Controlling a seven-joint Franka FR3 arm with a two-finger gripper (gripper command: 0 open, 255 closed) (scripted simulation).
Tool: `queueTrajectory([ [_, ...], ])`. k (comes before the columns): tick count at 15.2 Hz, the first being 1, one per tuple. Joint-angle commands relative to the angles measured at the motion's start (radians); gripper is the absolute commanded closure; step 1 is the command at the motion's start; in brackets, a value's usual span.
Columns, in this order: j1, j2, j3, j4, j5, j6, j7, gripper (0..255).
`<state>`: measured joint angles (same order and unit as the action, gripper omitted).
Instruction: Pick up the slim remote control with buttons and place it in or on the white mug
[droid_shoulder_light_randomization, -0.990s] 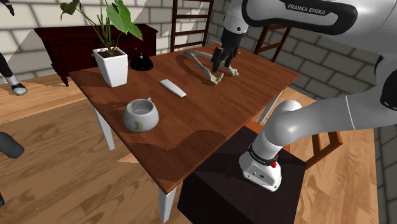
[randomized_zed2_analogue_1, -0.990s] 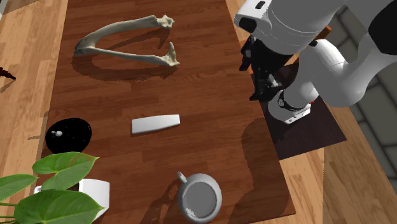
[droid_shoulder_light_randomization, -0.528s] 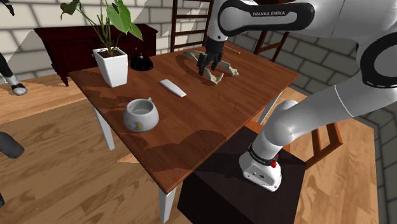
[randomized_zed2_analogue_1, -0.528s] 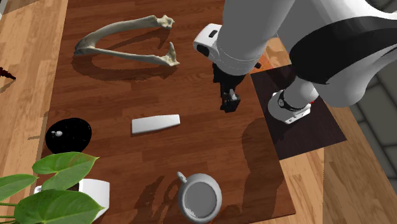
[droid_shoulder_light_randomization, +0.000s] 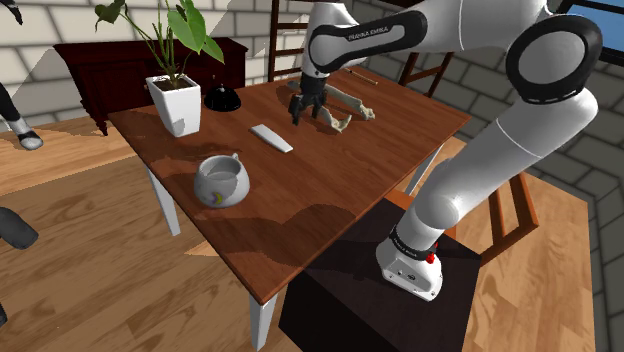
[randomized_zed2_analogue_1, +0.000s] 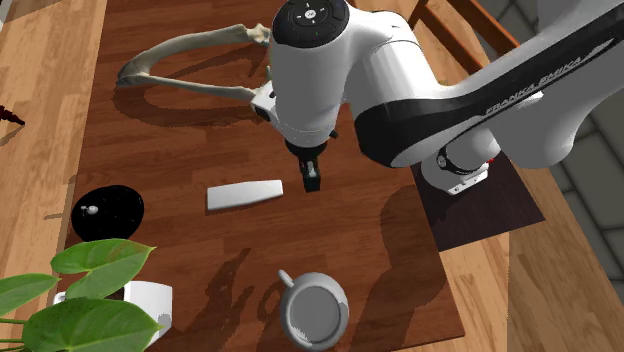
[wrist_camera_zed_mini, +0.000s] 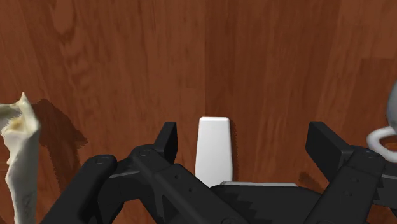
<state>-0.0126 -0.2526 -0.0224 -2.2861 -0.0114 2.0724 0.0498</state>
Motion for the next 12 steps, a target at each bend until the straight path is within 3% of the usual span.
queueTrajectory([
  [1, -0.003, 0.087, -0.007, 0.049, 0.002, 0.035, -0.01, 0],
  [12, -0.022, 0.523, -0.022, 0.36, 0.033, 0.139, -0.047, 0],
])
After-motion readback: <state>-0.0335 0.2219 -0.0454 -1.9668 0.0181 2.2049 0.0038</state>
